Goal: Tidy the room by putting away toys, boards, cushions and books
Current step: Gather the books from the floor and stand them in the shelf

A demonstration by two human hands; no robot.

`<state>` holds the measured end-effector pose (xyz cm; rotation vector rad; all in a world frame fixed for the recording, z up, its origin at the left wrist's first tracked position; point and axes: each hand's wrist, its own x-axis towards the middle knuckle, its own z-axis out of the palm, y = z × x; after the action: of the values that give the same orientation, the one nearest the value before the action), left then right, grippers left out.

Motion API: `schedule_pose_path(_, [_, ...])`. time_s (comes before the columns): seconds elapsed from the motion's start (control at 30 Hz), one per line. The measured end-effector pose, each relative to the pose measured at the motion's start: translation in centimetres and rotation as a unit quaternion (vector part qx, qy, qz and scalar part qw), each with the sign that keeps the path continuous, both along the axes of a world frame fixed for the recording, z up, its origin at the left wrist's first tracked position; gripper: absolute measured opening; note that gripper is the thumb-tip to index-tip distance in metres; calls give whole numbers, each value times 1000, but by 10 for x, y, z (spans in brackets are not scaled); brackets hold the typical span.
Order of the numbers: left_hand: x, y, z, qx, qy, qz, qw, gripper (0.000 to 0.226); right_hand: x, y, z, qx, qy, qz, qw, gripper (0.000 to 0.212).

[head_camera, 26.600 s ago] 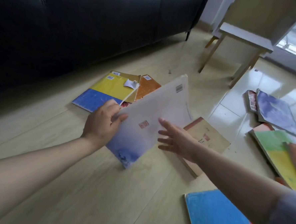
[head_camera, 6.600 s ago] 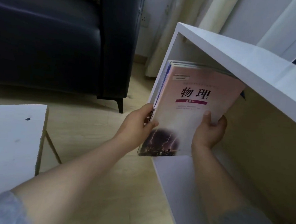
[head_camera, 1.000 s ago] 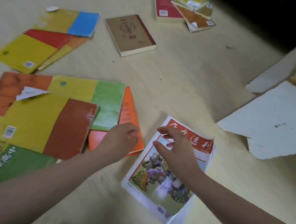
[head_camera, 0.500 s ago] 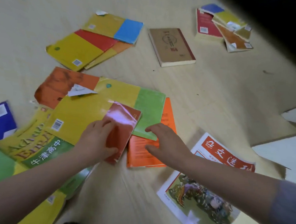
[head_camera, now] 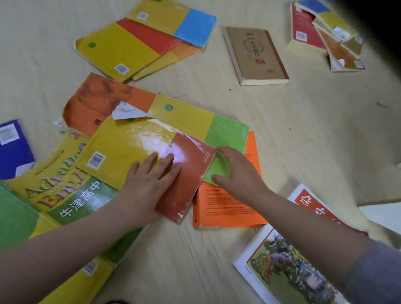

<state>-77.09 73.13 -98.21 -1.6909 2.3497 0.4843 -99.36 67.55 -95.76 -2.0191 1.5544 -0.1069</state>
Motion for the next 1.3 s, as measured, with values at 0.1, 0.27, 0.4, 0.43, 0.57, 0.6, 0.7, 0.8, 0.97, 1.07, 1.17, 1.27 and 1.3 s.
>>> schedule_pose_path(0.1, [-1,-1,2,11,-51,-57,997,117,-13,6,-2,24,61,47,997,82])
schedule_pose_path(0.27, [5,-10,6,-32,2,-70,997,84,-28,-1,3,2,182,187,965,83])
schedule_pose_path(0.4, [3,-30,36,-53,107,-32,992,61,-35,2,-1,-10,170,194,966,81])
schedule_pose_path(0.43, [-1,-33,43,-65,131,-16,989,62,-37,3,-3,-15,160,192,968,81])
schedule_pose_path(0.57, [-14,-44,66,-47,271,99,956,29,-45,-1,-11,-56,130,189,972,78])
schedule_pose_path(0.6, [-19,-47,72,-51,309,121,942,18,-50,-2,-12,-65,131,190,971,77])
schedule_pose_path(0.7, [-32,-57,89,-29,432,208,877,18,-61,-4,-15,-90,160,218,959,75])
schedule_pose_path(0.8, [-50,-61,105,5,529,288,798,21,-78,-4,-20,-99,199,246,944,68])
schedule_pose_path(0.97, [-75,-62,114,91,582,363,722,16,-124,1,1,-110,143,212,961,36])
schedule_pose_path(1.07, [-96,-65,123,124,609,353,699,15,-140,9,27,-181,95,167,964,37])
schedule_pose_path(1.17, [-121,-66,137,134,628,330,692,16,-153,19,55,-218,69,151,962,33])
schedule_pose_path(1.27, [-136,-65,153,155,648,316,676,17,-169,24,75,-219,56,175,958,31])
schedule_pose_path(1.3, [-140,-65,159,166,658,311,666,19,-176,26,82,-239,52,174,954,31])
